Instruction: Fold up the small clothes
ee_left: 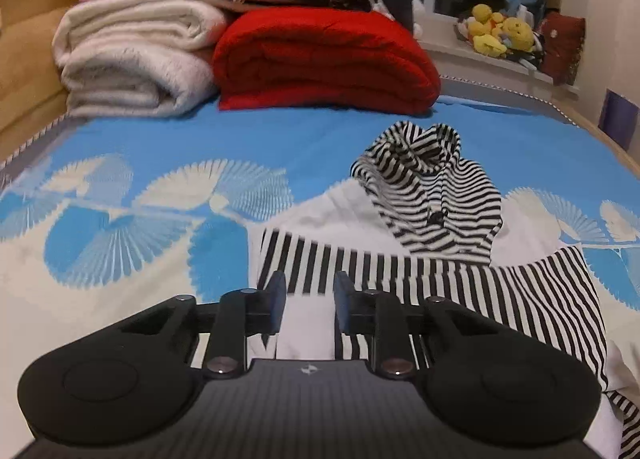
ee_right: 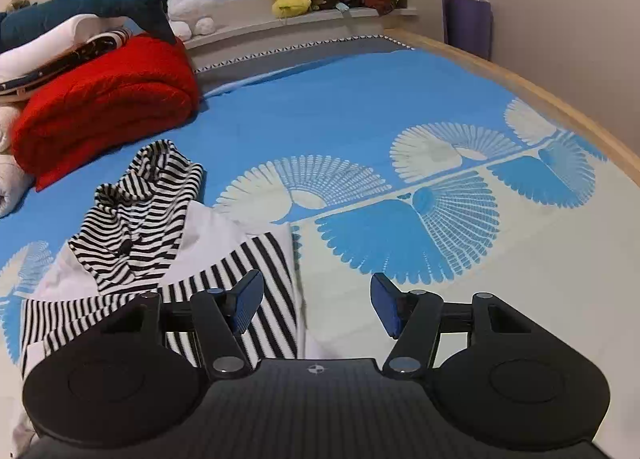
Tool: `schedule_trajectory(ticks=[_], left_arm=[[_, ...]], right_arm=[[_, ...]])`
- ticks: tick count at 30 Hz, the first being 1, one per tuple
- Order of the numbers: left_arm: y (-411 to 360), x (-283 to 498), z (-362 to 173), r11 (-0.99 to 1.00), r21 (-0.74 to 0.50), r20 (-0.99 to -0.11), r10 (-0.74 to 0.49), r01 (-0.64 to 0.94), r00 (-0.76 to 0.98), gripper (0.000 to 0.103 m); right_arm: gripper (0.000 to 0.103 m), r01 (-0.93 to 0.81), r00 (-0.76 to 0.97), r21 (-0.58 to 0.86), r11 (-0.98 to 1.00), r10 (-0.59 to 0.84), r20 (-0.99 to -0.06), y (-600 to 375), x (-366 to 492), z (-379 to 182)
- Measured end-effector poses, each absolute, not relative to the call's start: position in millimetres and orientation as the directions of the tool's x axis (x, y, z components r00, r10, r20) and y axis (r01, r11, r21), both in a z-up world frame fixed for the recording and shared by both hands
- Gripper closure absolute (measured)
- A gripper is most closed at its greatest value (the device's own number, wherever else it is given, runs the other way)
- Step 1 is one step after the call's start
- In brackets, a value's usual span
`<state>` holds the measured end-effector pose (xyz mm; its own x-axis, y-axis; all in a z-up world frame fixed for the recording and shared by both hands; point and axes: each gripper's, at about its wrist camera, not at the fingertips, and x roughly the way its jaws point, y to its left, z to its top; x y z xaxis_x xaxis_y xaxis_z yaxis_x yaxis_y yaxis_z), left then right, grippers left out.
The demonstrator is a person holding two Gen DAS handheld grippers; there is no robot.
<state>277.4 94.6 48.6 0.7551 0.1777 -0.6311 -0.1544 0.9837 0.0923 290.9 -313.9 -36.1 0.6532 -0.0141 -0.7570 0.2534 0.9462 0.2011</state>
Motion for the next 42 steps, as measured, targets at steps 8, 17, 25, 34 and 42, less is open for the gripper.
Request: schedule_trajectory(ticks=[8, 17, 25, 34, 42], left_arm=[[89.2, 396.7, 48.2, 0.986, 0.113, -0.642, 0.167, -0.123, 0.748, 0.084], [92.2, 610.0, 1.7, 0.996, -0.076, -0.741, -0.025, -0.047, 0.671, 0.086], [94.7, 730.2, -34.4, 0.984, -0.101, -0.794, 0.007, -0.144, 0.608, 0.071], [90.3, 767.2, -70.1, 0.975, -0.163, -0.837, -0.056, -0.150, 0.544, 0.056], [61.8, 725.1, -19.7, 0.993, -0.098, -0.762, -0.114, 0.061, 0.638, 0.102]], right_arm=[[0.042, 0.182, 0.633, 0.187, 0.966, 0.031, -0.774, -312.8, 309.2, -40.6], [0.042, 0.200, 0.595, 0.161, 0.966, 0.011, -0.804, -321.4, 326.4, -62.6], [0.042, 0.235, 0.567, 0.175, 0.956, 0.011, -0.824, -321.8, 346.6, -77.6], [0.042, 0.208, 0.550, 0.174, 0.963, 0.031, -0.834, -313.6, 357.8, -84.8], [0.042, 0.214, 0.566, 0.184, 0.959, 0.032, -0.824, -319.3, 350.8, -72.3]])
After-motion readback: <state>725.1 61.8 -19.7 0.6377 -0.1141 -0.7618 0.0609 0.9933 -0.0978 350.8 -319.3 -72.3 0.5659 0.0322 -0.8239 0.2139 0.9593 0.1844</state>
